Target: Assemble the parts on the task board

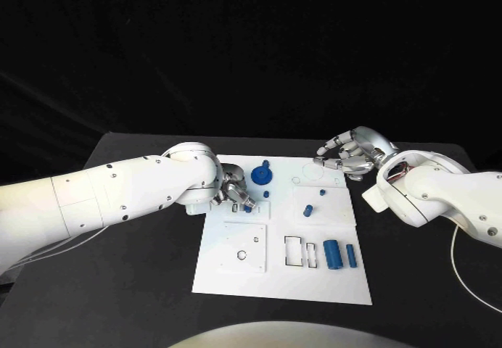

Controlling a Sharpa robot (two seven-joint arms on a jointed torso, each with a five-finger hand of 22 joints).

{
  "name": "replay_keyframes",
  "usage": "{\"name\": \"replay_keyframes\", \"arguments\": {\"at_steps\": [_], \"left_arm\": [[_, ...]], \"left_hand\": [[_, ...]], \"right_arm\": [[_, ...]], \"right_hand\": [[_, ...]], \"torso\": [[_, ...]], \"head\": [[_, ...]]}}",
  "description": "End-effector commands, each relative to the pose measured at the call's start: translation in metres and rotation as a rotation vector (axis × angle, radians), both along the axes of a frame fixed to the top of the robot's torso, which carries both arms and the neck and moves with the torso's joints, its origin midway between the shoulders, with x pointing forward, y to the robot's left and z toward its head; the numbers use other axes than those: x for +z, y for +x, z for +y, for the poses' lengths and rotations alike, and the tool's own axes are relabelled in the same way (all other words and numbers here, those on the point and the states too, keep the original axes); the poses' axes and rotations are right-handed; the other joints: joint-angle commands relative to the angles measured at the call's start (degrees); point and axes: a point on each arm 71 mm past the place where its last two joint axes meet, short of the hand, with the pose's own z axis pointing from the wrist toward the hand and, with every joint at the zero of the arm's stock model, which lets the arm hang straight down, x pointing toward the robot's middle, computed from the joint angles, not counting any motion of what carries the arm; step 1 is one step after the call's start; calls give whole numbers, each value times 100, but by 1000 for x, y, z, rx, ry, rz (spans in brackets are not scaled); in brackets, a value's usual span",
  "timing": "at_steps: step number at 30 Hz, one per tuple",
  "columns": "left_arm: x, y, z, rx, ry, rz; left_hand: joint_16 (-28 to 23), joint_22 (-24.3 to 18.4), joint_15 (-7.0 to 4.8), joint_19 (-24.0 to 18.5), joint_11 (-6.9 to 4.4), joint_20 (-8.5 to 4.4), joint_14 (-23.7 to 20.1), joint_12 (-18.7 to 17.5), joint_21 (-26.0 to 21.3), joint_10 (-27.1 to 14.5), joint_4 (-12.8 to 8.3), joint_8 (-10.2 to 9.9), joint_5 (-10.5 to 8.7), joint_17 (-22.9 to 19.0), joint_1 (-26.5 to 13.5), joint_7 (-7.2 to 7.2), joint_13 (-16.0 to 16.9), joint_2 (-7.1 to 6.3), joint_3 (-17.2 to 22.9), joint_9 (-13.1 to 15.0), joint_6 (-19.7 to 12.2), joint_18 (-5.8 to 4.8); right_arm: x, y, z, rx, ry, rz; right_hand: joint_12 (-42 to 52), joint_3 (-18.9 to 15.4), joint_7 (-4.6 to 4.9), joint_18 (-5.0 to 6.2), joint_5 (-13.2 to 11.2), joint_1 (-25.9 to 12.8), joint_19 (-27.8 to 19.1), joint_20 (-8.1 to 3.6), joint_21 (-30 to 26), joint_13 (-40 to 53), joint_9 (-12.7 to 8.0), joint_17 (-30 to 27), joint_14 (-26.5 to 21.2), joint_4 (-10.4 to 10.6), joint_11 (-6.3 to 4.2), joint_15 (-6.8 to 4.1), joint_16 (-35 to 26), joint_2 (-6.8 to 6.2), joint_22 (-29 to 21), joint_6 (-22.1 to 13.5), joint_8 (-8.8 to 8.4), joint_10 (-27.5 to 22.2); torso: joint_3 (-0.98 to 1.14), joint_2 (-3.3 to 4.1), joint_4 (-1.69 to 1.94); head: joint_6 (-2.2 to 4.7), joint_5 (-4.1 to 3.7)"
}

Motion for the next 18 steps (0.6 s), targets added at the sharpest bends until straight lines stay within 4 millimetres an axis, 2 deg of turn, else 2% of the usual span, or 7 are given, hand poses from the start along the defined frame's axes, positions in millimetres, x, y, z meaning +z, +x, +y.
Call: {"name": "replay_keyframes", "arguments": {"at_steps": [1, 6, 9, 11, 14, 18], "left_arm": [[-1, -2, -2, -12, 3, 13], [-1, -1, -1, -6, 1, 8], [0, -1, 0, 0, -2, 3], [0, 0, 0, 3, -3, -1], [0, 0, 1, 8, -4, -7], [1, 0, 2, 10, -7, -13]], "left_hand": [[29, 14, -29, 34, -13, -8, 401, 21, -32, 43, 169, -63, -612, 712, -25, 14, 18, -4, -252, -12, 56, -72], [28, 17, -25, 36, -5, -5, 401, 25, -40, 48, 464, -121, -1125, 712, 35, 23, 49, -20, -539, -21, 92, -71], [27, 27, -21, 42, 0, -2, 401, 14, -37, 41, 487, -135, -1339, 709, 2, 29, 40, -7, -646, -19, 100, -73], [27, 34, -21, 44, 0, 0, 401, 24, -36, 46, 489, -141, -1654, 711, -47, 27, 58, 22, -763, -10, 105, -73], [27, 52, -23, 53, -1, 0, 401, 29, -29, 48, 492, -143, -1774, 711, -63, 25, 67, 36, -820, -3, 105, -75], [27, 52, -24, 53, -3, -1, 401, 39, -29, 54, 494, -141, -1836, 710, -76, 23, 81, 41, -858, 2, 108, -75]], "right_arm": [[0, 0, 1, 8, 1, -6], [0, 0, 1, 8, 1, -7], [0, 0, 1, 7, 1, -7], [0, 0, 1, 7, 1, -7], [0, 0, 1, 7, 1, -7], [0, 0, 1, 7, 0, -7]], "right_hand": [[-32, 34, -3, 109, -8, -61, -12, -24, -38, 496, 10, 872, 452, -9, -2, -29, -19, 12, -5, -47, 32, -20], [-32, 34, -3, 112, -8, -64, -18, -24, -50, 496, 10, 870, 452, -9, -1, -29, -21, 11, -15, -48, 34, -20], [-32, 34, -3, 112, -8, -64, -18, -24, -50, 496, 10, 870, 452, -9, -1, -29, -21, 11, -15, -48, 34, -20], [-32, 34, -3, 112, -8, -64, -18, -24, -50, 496, 10, 870, 452, -9, -1, -29, -21, 11, -15, -48, 34, -20], [-32, 34, -3, 112, -8, -64, -18, -24, -50, 496, 10, 870, 452, -9, -1, -29, -21, 11, -15, -48, 34, -20], [-32, 34, -3, 112, -8, -64, -18, -24, -50, 496, 10, 870, 452, -9, -1, -29, -21, 11, -15, -48, 34, -20]], "torso": [[-1, 2, 2], [-2, -1, 6], [-2, 0, 1], [-1, 4, -4], [-4, 4, -8], [-3, -2, -4]], "head": [[-3, -1], [8, -8], [12, -9], [17, -3], [22, -8], [25, -1]]}}
